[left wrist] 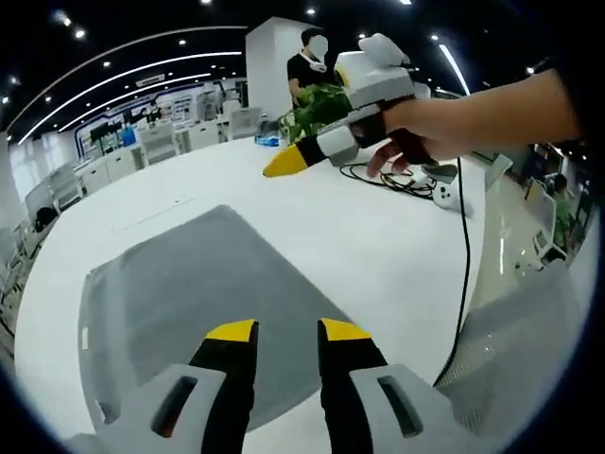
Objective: Fold the towel on the table until its edges align and the towel forms a compact rectangular stack.
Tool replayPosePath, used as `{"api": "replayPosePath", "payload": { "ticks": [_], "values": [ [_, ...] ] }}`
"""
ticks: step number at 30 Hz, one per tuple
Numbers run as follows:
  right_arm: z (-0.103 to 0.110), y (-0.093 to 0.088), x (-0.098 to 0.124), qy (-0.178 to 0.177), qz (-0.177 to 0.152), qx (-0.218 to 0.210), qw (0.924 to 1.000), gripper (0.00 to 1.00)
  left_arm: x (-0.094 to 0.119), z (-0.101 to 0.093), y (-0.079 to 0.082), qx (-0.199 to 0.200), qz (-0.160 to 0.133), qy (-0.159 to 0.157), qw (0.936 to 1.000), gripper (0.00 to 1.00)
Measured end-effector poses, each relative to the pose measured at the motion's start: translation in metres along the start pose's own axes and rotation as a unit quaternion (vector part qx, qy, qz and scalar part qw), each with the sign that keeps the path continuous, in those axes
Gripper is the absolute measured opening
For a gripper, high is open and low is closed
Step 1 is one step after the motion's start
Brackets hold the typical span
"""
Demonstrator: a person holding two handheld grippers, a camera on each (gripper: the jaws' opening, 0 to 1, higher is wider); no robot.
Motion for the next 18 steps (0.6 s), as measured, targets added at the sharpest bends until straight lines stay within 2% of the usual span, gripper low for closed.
{"api": "replayPosePath", "payload": {
  "ticks": [8,18],
  "values": [
    [-0.019,-0.001,-0.011,-0.022,-0.003,-0.031,0.9993,0.28,-0.008,-0.016,0.001,-0.036,0.004,-0.019,0.9992,0.26],
    [-0.02,0.0,-0.027,-0.022,0.004,-0.032,0.9992,0.29,-0.015,-0.024,-0.003,-0.049,0.006,-0.038,0.9981,0.26]
  ]
}}
Point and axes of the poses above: the point that each gripper's makers call its tool centre point, and the gripper's own axes: x roughly backward along the fingers, z roughly to its left, y roughly out of its top, the point moved 10 cm from there along x, roughly backward along the fingers, and after that the axes turned 7 degrees about y, right-handed, at the moved point
